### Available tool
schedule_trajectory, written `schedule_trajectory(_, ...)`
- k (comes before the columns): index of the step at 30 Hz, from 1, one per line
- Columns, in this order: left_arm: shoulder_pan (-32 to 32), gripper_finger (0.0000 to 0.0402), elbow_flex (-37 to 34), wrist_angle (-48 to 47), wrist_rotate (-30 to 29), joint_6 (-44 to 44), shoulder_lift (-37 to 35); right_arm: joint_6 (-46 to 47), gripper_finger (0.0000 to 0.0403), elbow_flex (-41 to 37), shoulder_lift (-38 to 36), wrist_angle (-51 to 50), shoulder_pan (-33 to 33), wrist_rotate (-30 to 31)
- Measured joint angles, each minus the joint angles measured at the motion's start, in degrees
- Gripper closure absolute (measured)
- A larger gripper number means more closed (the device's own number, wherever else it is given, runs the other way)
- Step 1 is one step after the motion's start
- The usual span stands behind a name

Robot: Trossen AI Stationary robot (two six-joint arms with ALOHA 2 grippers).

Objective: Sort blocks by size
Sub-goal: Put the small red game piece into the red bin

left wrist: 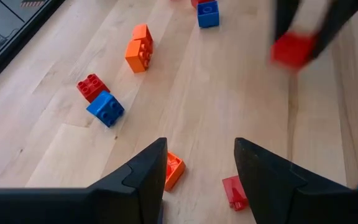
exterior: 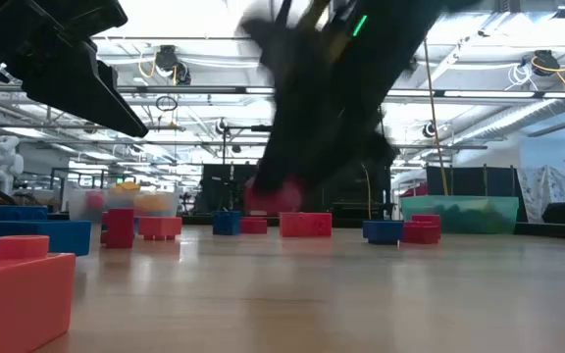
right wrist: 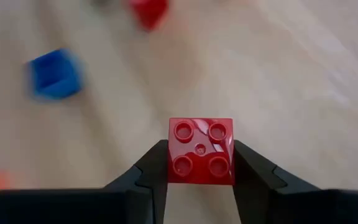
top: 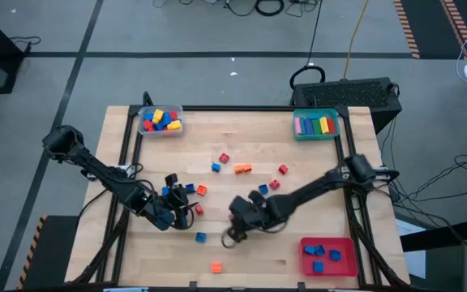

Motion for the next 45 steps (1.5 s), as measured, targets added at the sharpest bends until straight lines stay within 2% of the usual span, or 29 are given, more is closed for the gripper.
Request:
schedule_trajectory(10,0.1,0.0212,0.0,0.5,0.0,0.4,0.0,12.9,0.0280,0.0,-14.2,-14.4,16.7,-1.9)
schedule_trajectory(16,1.4,0.0212,0.0,0.5,-0.5,0.4,0.0,28.1,0.0279,0.1,-18.9,-22.9,27.8,-2.8)
schedule_trajectory(24,2.3,0.0212,0.0,0.5,-0.4,0.5,0.0,55.6,0.0278,0.1,-17.3,-36.7,38.5,-9.6)
schedule_trajectory(27,2.3,0.0212,0.0,0.5,-0.1,0.4,0.0,60.2,0.0278,0.0,-15.9,-38.0,40.2,-10.4)
schedule_trajectory(35,0.3,0.0212,0.0,0.5,0.0,-1.3,0.0,64.0,0.0273,0.0,-8.9,-41.5,40.9,-11.9)
schedule_trajectory(45,-1.4,0.0212,0.0,0.7,-0.1,-3.1,0.0,63.0,0.0183,0.0,-9.1,-43.8,39.6,-12.8)
